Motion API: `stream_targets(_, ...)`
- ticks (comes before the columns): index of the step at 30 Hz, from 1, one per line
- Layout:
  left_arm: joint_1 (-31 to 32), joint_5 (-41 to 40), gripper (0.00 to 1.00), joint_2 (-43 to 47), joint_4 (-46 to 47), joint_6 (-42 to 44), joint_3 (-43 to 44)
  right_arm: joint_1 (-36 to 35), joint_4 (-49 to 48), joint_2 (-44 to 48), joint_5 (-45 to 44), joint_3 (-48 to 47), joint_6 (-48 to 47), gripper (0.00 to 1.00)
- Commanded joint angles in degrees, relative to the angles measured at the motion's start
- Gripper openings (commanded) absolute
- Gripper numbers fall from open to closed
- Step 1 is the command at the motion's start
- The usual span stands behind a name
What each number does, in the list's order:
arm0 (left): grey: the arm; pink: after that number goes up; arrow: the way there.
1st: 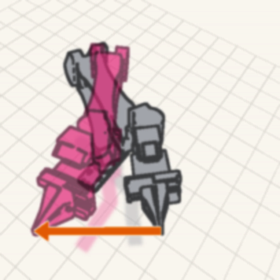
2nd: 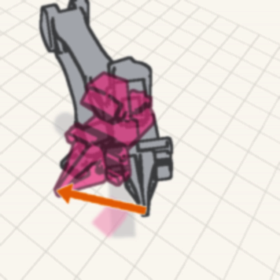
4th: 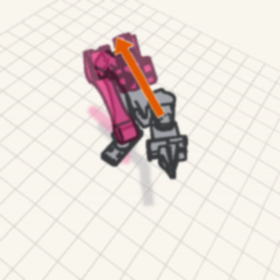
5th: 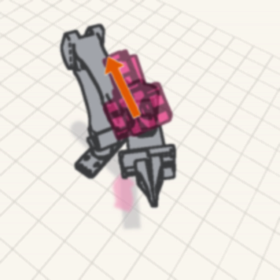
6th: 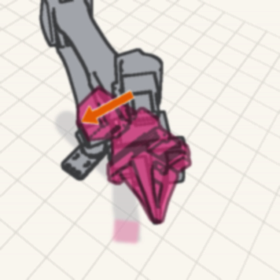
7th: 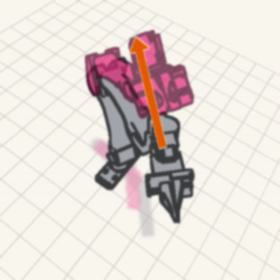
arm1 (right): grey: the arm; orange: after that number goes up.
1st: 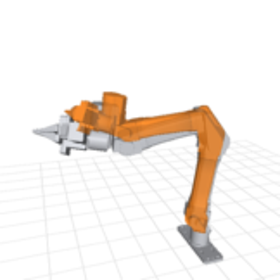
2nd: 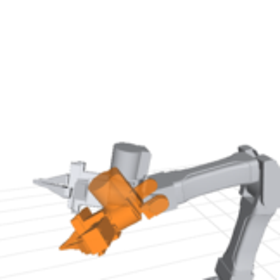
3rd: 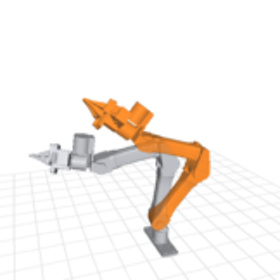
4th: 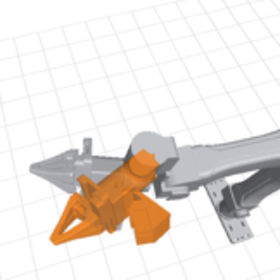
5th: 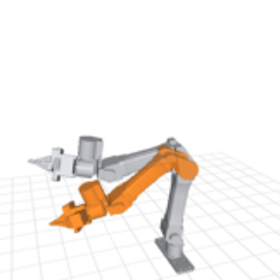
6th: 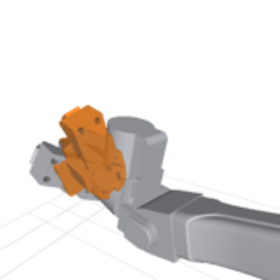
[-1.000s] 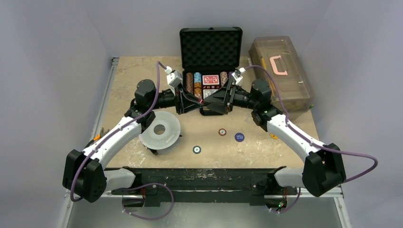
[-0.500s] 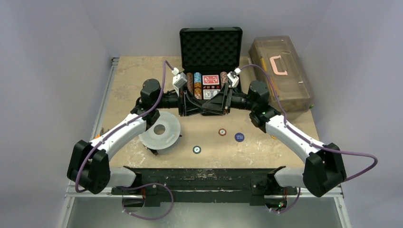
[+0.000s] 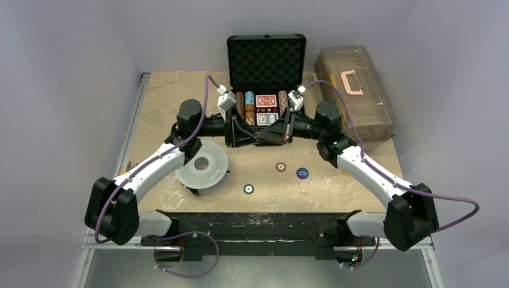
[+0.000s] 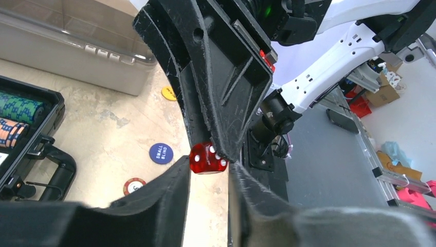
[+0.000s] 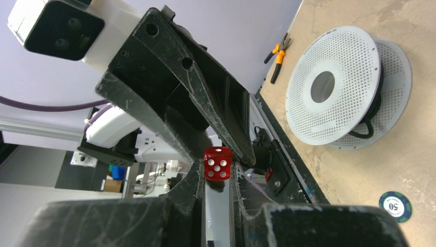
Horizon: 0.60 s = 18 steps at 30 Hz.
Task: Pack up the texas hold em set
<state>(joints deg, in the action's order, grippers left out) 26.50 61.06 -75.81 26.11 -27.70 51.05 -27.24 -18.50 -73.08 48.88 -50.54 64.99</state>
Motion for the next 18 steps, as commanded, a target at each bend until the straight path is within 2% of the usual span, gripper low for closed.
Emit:
stream_targets(1,0.9,-2.0,0.44,2.2,-0.1,1.4,1.2,-0.4,3.2,1.4,-2.8,-2.9,-4.4,0.0)
stream_targets(2,0.9,-3.3,0.61,2.9,-1.2,2.0,1.2,-0.4,4.0,1.5,-3.5,-3.2,-5.1,0.0)
stream_targets(3,0.8,-4.5,0.86,3.5,-2.8,3.0,1.4,-0.4,5.4,1.7,-4.5,-3.6,-6.3,0.0)
stream_targets(4,0.8,-5.6,0.98,4.5,-5.1,4.6,1.7,-0.4,7.6,1.8,-6.2,-4.2,-8.0,0.0)
stream_targets(7,-1.0,-13.1,1.0,8.6,-11.4,8.5,2.0,-0.4,19.2,1.7,-16.0,-9.1,-16.2,0.0)
stream_targets(8,-1.8,-18.3,1.0,10.5,-13.1,9.4,1.8,-0.5,23.8,1.3,-20.6,-11.2,-19.4,0.0)
stream_targets(11,-3.0,-42.4,1.0,16.5,-22.5,13.5,1.3,-0.7,33.2,-2.7,-36.2,-16.7,-25.4,0.0)
stream_targets(15,-3.0,-70.3,0.98,20.7,-31.8,16.3,1.1,-2.8,37.1,-10.7,-56.1,-22.7,-30.0,0.0)
stream_targets(18,-3.0,-75.4,0.97,21.8,-34.4,17.9,1.9,-4.2,40.6,-20.4,-64.7,-31.6,-33.8,0.0)
